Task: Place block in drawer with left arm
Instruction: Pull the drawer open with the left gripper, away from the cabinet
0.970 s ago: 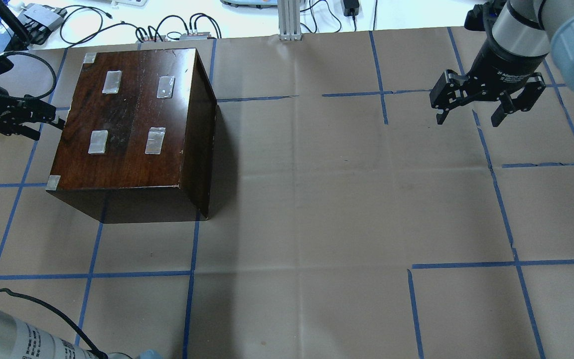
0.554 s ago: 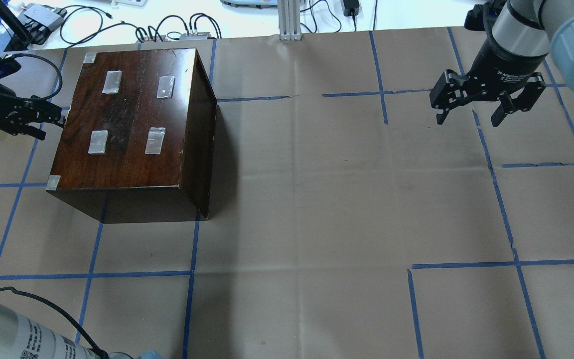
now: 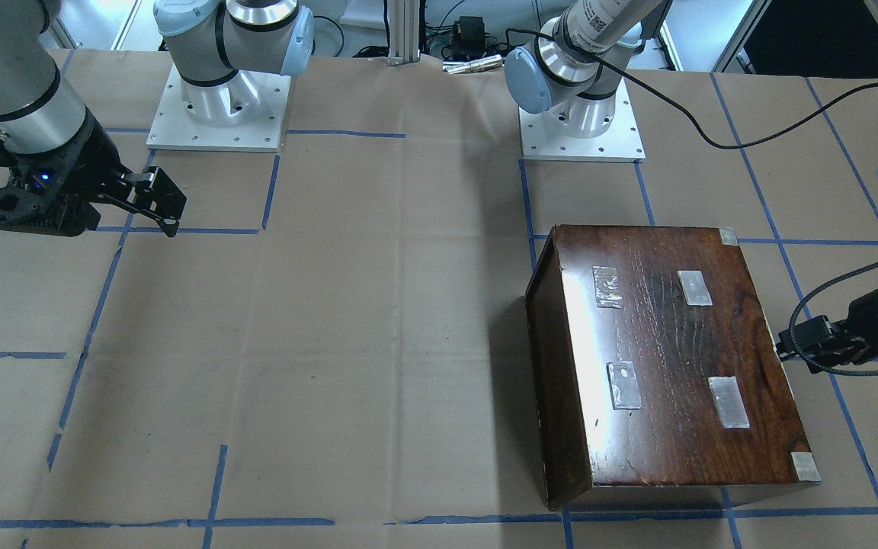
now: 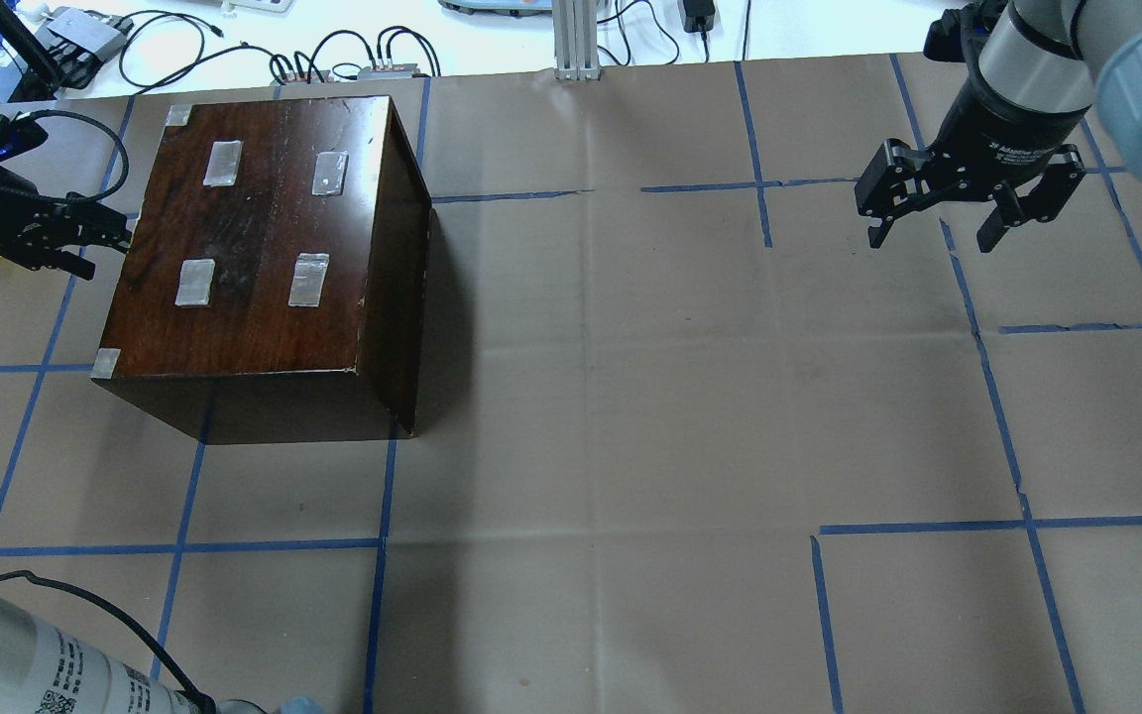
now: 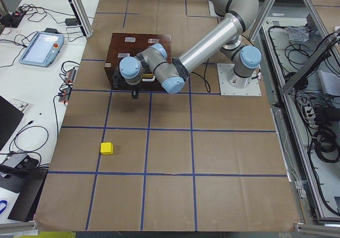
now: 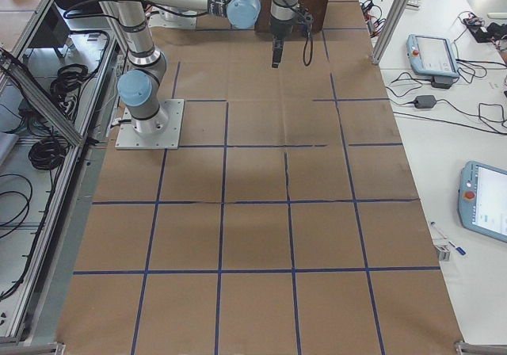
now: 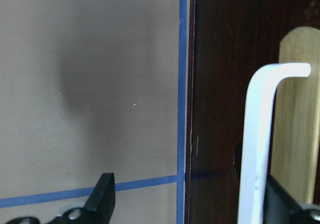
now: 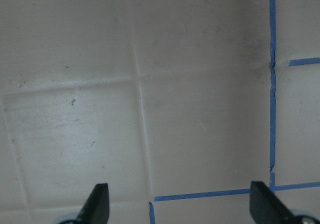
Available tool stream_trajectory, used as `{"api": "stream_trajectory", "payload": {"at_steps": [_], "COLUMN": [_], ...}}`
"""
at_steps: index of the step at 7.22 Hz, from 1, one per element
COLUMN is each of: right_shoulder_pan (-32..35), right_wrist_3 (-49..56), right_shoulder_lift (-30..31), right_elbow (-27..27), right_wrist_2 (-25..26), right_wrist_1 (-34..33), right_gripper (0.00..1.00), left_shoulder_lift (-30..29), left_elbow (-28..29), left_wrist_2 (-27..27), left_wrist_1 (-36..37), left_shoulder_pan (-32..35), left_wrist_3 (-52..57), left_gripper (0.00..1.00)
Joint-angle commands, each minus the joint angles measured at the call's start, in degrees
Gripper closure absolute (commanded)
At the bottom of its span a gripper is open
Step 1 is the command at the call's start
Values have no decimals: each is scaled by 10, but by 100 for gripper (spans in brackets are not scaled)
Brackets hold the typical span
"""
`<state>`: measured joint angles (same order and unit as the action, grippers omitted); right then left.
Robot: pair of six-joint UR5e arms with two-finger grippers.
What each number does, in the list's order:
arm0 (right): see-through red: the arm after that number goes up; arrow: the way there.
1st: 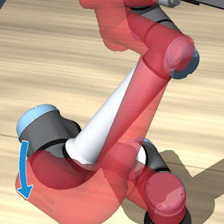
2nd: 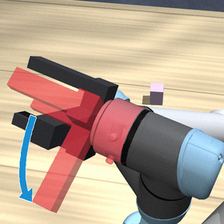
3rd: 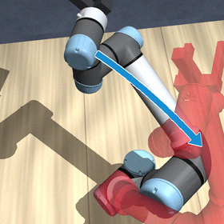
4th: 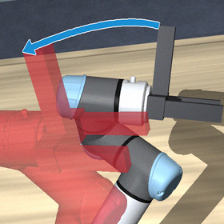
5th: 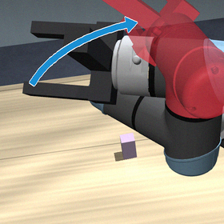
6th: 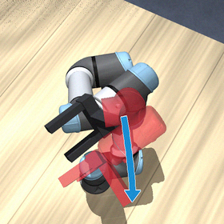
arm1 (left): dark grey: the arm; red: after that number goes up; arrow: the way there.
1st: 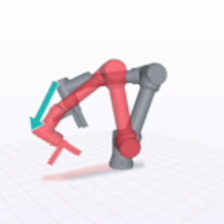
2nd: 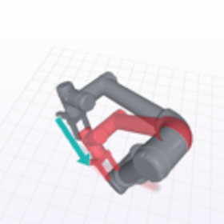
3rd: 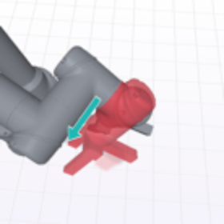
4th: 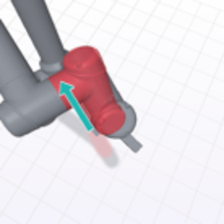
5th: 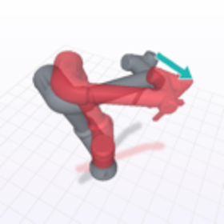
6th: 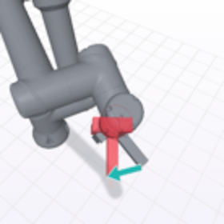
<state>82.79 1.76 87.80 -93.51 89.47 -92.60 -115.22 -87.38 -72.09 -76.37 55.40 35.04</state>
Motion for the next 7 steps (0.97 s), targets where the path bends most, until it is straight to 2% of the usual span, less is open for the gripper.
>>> {"api": "stream_trajectory", "payload": {"at_steps": [1, 7], "right_shoulder_pan": [0, 0], "right_wrist_3": [0, 0], "right_shoulder_lift": [0, 0], "right_elbow": [1, 0], "right_wrist_2": [0, 0], "right_wrist_1": [0, 0], "right_gripper": [0, 0], "left_shoulder_lift": [0, 3], "left_elbow": [1, 2], "left_wrist_2": [-3, -16], "left_wrist_1": [3, 25], "left_shoulder_pan": [1, -6], "left_wrist_3": [3, 6], "left_gripper": [1, 1]}}
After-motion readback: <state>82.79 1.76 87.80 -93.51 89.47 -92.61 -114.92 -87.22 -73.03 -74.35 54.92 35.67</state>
